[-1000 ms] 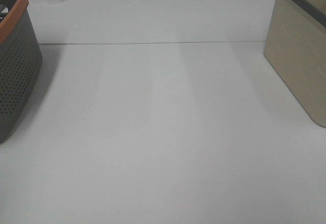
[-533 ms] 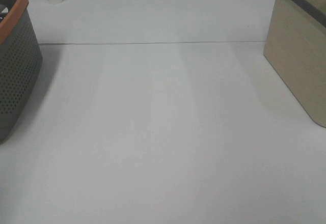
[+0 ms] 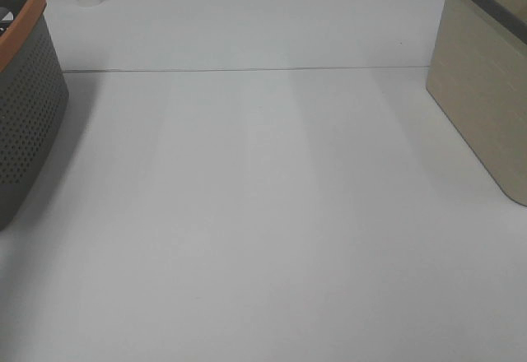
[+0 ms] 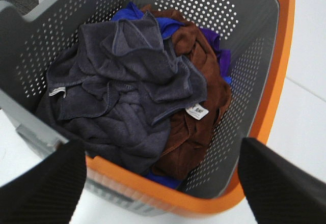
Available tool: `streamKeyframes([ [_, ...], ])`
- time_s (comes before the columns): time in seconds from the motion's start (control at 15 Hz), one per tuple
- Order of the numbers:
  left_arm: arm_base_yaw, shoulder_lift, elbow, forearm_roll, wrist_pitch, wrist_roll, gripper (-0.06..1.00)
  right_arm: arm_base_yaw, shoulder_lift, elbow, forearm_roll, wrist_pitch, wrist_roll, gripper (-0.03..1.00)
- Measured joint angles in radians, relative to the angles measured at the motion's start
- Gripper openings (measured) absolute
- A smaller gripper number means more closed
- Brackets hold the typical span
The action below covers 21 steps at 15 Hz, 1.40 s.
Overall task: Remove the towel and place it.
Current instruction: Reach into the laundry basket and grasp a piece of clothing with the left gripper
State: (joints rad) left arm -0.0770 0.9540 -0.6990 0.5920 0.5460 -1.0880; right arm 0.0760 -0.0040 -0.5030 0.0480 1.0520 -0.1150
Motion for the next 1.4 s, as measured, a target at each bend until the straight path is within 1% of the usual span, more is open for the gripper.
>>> streamKeyframes([
  [0.13, 0.000, 0.096, -0.047, 0.065, -0.037, -0.144, 0.76, 0.000, 0.000, 0.000, 0.000, 0.000, 0.000, 0.70],
  [0.2, 0.000, 0.142, -0.058, 0.113, -0.052, -0.235, 0.76, 0.000, 0.000, 0.000, 0.000, 0.000, 0.000, 0.70],
  [0.27, 0.000, 0.164, -0.064, 0.144, -0.054, -0.291, 0.76, 0.000, 0.000, 0.000, 0.000, 0.000, 0.000, 0.70],
  [0.33, 0.000, 0.227, -0.075, 0.243, -0.056, -0.468, 0.76, 0.000, 0.000, 0.000, 0.000, 0.000, 0.000, 0.70],
  [0.4, 0.000, 0.264, -0.088, 0.293, -0.055, -0.591, 0.75, 0.000, 0.000, 0.000, 0.000, 0.000, 0.000, 0.70],
  [0.47, 0.000, 0.281, -0.095, 0.313, -0.055, -0.634, 0.75, 0.000, 0.000, 0.000, 0.000, 0.000, 0.000, 0.70],
  [0.53, 0.000, 0.322, -0.119, 0.349, -0.054, -0.724, 0.73, 0.000, 0.000, 0.000, 0.000, 0.000, 0.000, 0.70],
  [0.6, 0.000, 0.363, -0.146, 0.369, -0.054, -0.788, 0.71, 0.000, 0.000, 0.000, 0.000, 0.000, 0.000, 0.70],
  [0.73, 0.000, 0.438, -0.188, 0.379, -0.050, -0.848, 0.69, 0.000, 0.000, 0.000, 0.000, 0.000, 0.000, 0.70],
  [0.87, 0.002, 0.517, -0.235, 0.381, -0.002, -0.889, 0.69, 0.000, 0.000, 0.000, 0.000, 0.000, 0.000, 0.70],
  [0.93, 0.028, 0.568, -0.285, 0.371, 0.020, -0.905, 0.69, 0.000, 0.000, 0.000, 0.000, 0.000, 0.000, 0.70],
  [1.0, 0.052, 0.592, -0.305, 0.349, 0.022, -0.906, 0.69, 0.000, 0.000, 0.000, 0.000, 0.000, 0.000, 0.70],
  [1.13, 0.097, 0.641, -0.320, 0.279, 0.023, -0.906, 0.69, 0.000, 0.000, 0.000, 0.000, 0.000, 0.000, 0.70],
  [1.27, 0.133, 0.682, -0.323, 0.255, -0.030, -0.909, 0.69, 0.000, 0.000, 0.000, 0.000, 0.000, 0.000, 0.70],
  [1.4, 0.140, 0.726, -0.330, 0.239, -0.083, -0.928, 0.69, 0.000, 0.000, 0.000, 0.000, 0.000, 0.000, 0.70],
])
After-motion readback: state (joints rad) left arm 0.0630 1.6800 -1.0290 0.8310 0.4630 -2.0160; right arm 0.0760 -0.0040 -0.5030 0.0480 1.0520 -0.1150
